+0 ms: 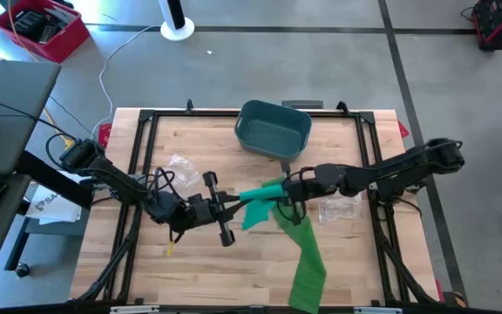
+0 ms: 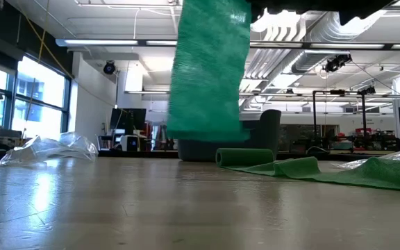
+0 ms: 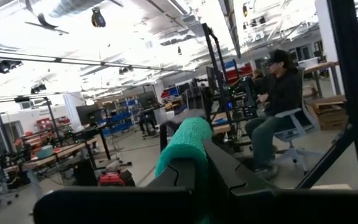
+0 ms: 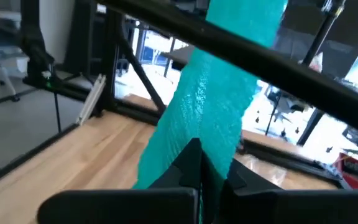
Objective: Roll bandage
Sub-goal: Roll the light green bandage
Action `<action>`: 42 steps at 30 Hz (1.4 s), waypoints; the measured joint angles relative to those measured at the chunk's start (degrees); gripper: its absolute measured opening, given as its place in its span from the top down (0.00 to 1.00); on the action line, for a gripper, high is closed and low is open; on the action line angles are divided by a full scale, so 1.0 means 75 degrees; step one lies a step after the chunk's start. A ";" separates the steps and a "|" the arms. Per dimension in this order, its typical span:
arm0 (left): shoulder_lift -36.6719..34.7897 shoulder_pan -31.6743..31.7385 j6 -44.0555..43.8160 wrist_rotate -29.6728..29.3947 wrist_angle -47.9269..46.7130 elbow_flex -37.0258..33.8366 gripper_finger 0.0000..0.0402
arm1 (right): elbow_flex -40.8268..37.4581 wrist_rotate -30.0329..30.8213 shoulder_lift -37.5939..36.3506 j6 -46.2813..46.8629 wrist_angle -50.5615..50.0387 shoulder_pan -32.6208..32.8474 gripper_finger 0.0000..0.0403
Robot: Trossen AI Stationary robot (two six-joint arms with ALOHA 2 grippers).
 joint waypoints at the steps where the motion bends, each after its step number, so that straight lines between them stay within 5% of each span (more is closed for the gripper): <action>1: 0.0000 -0.0009 0.0064 -0.0028 -0.0001 0.0000 0.99 | 0.0000 -0.0011 -0.0115 0.0014 -0.0075 0.0029 1.00; 15: -0.0009 -0.0010 0.1251 -0.0307 -0.1044 0.0000 0.99 | 0.0000 -0.0030 -0.0322 0.0125 -0.0496 0.0733 1.00; 26: -0.0009 0.0076 0.2409 -0.2146 -0.1065 0.0003 0.99 | 0.0000 -0.0009 -0.0325 0.0621 -0.0410 0.0718 1.00; 35: -0.0009 0.0172 0.2147 -0.1892 -0.1060 0.0003 0.99 | -0.0003 -0.0059 -0.0325 0.1334 -0.0392 0.0439 0.99; 42: -0.0009 0.0122 0.1707 -0.1176 -0.1058 0.0006 0.99 | -0.0012 -0.0261 -0.0325 0.1395 -0.0638 0.0033 0.79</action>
